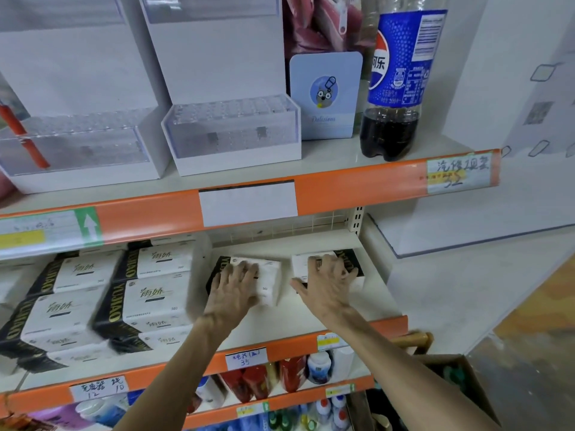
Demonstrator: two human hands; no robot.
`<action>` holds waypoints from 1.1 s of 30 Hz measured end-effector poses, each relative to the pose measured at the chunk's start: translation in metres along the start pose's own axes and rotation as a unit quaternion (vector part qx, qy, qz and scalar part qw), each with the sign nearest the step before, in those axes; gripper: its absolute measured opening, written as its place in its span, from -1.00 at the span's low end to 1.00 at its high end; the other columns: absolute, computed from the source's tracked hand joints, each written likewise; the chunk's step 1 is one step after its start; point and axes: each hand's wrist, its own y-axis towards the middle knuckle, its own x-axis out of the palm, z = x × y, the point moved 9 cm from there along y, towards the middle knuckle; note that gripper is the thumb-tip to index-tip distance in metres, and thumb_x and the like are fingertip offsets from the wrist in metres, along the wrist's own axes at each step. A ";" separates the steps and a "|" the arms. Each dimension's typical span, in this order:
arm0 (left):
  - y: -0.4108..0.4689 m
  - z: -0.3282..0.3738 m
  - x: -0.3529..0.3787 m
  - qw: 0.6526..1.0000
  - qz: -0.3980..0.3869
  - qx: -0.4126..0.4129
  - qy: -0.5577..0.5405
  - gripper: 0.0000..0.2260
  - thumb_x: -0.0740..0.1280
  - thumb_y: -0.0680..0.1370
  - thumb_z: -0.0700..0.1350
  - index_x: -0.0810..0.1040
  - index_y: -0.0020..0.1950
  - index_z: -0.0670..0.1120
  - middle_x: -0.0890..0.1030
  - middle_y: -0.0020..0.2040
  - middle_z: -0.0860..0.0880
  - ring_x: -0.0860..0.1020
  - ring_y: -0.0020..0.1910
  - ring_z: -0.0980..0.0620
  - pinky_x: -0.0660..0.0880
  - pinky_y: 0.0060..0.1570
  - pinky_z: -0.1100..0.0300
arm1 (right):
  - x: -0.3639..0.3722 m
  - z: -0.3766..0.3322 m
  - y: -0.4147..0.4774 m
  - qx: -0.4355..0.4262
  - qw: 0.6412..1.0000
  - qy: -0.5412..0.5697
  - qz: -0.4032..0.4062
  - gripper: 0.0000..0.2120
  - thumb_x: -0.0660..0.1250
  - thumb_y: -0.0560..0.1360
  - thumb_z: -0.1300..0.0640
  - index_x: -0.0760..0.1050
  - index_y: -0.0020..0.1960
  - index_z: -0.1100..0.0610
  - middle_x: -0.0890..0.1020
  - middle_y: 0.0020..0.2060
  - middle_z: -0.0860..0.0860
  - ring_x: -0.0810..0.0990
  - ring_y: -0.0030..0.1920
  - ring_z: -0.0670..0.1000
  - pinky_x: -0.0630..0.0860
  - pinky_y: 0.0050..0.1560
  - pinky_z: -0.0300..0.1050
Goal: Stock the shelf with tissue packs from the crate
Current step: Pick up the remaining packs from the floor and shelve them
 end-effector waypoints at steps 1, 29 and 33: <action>0.002 0.002 -0.001 1.000 0.018 -0.008 0.012 -0.34 0.27 0.55 0.16 0.07 0.54 -0.01 0.20 0.49 -0.06 0.22 0.44 -0.17 0.23 0.42 -0.08 | 0.001 -0.002 -0.001 -0.001 1.000 0.000 -0.002 -0.41 0.05 0.53 -0.30 0.33 0.36 0.09 0.36 0.29 0.19 0.29 0.30 0.27 0.15 0.26 0.41; 0.003 -0.015 0.009 0.992 0.067 -0.102 0.024 -0.43 0.28 0.59 -0.14 0.13 0.55 -0.14 0.28 0.50 -0.10 0.27 0.46 -0.19 0.39 0.35 -0.01 | 0.033 0.007 0.017 -0.113 0.993 0.002 -0.019 -0.14 0.13 0.50 0.42 -0.29 0.56 -0.03 -0.24 0.56 0.02 -0.34 0.53 0.16 -0.25 0.46 0.31; 0.012 -0.021 0.012 0.992 0.062 -0.109 -0.001 -0.45 0.18 0.63 -0.20 0.03 0.57 -0.13 0.16 0.54 -0.08 0.13 0.52 -0.18 0.19 0.47 -0.01 | 0.042 -0.002 0.033 -0.124 0.992 0.007 -0.022 -0.21 0.14 0.56 0.35 -0.26 0.57 -0.03 -0.20 0.57 0.00 -0.30 0.54 0.15 -0.19 0.46 0.30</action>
